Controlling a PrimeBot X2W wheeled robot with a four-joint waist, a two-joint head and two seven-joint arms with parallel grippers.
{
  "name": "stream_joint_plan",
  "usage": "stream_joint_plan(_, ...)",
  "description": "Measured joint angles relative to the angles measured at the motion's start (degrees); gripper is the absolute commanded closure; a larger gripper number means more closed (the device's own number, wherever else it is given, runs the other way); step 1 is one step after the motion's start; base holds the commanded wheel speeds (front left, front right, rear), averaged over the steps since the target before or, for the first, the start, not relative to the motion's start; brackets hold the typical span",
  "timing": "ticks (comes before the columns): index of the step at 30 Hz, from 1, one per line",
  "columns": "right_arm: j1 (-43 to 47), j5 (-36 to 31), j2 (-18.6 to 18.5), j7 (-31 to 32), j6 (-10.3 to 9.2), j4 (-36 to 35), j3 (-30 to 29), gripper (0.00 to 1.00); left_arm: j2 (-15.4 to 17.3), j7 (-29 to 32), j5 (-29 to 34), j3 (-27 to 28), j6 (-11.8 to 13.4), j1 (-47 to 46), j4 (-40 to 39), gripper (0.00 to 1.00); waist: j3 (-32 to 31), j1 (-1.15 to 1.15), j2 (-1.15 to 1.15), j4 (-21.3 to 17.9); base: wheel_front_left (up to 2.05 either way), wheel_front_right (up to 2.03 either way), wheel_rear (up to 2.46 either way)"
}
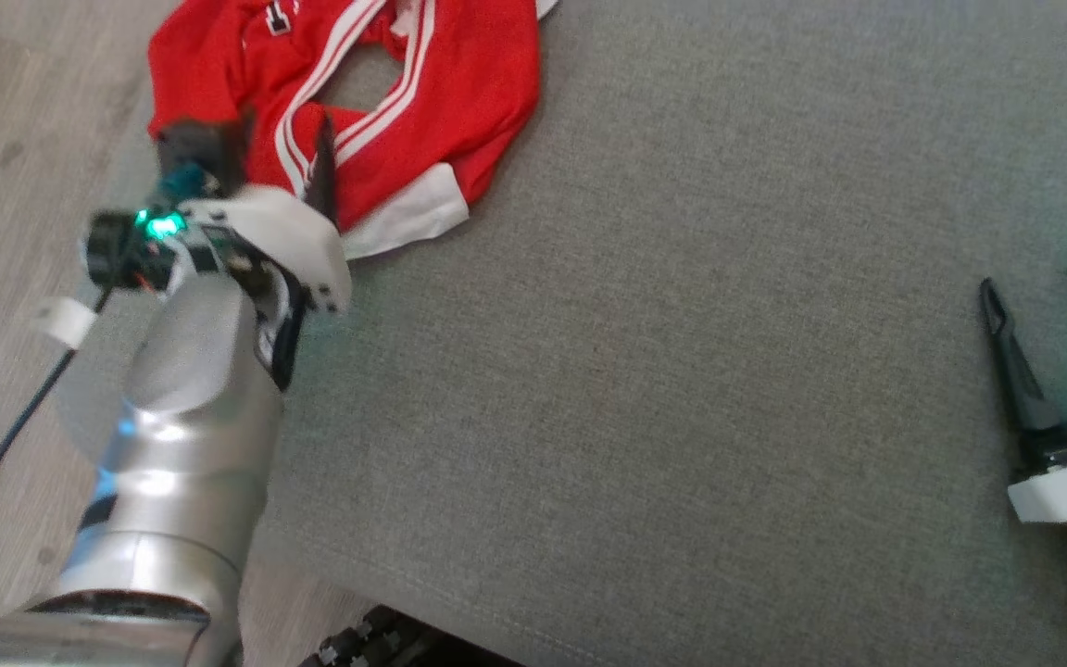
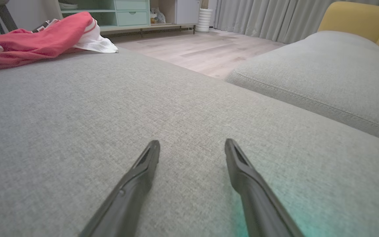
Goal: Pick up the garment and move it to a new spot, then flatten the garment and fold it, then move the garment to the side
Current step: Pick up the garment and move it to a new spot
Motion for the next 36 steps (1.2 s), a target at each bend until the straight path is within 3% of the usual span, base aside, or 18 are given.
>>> stream_joint_plan(5,-0.18,0.2,-0.32,-0.47,0.0,-2.05,-0.46,0.0,-0.75,1.85,-0.67,-1.15,0.0,-1.04,8.86,0.0,2.34,-0.01,0.0,0.05,0.0,0.0,0.0)
stream_joint_plan(6,-0.26,0.2,-0.31,-0.47,0.0,-2.13,-0.45,0.0,-0.71,1.34,-0.67,-1.26,0.49,-1.86,9.65,0.22,2.43,-0.01,0.0,-0.03,0.0,0.0,0.0)
stream_joint_plan(7,-0.31,0.2,-0.29,-0.47,0.0,-2.15,-0.42,0.0,-0.71,0.59,-0.66,-1.37,0.91,-2.54,10.54,0.65,2.41,-0.01,0.0,-0.07,0.0,0.0,0.0)
stream_joint_plan(8,-0.36,0.2,-0.2,-0.47,0.0,-2.11,-0.37,0.0,-0.74,-0.67,-0.65,-1.46,1.12,-2.91,11.14,1.0,2.22,0.0,0.0,-0.07,0.0,0.0,0.0)
stream_joint_plan(15,-2.56,0.29,2.48,-0.27,-0.01,2.37,0.01,0.0,1.94,-9.44,0.1,-2.09,1.67,-3.64,12.78,1.0,-1.35,0.01,0.0,-0.64,0.0,0.0,0.0)
stream_joint_plan(22,-4.15,0.65,11.26,0.26,-0.01,5.84,3.58,0.0,7.83,-11.52,3.54,-5.17,1.86,-10.12,8.78,1.0,-7.57,0.0,0.0,-4.27,0.0,0.0,0.0)
stream_joint_plan(29,-2.64,1.36,16.71,0.31,-0.01,6.36,3.1,0.0,10.5,-11.41,5.99,-9.26,-0.46,-14.19,2.24,1.0,-14.02,0.0,0.0,-12.31,0.0,0.0,0.0)
stream_joint_plan(36,0.53,1.63,19.11,0.31,-0.01,6.05,3.04,0.0,10.0,-8.38,6.23,-13.57,-2.18,-14.88,-7.84,1.0,-19.52,-0.01,0.0,-22.71,0.0,0.0,0.0)
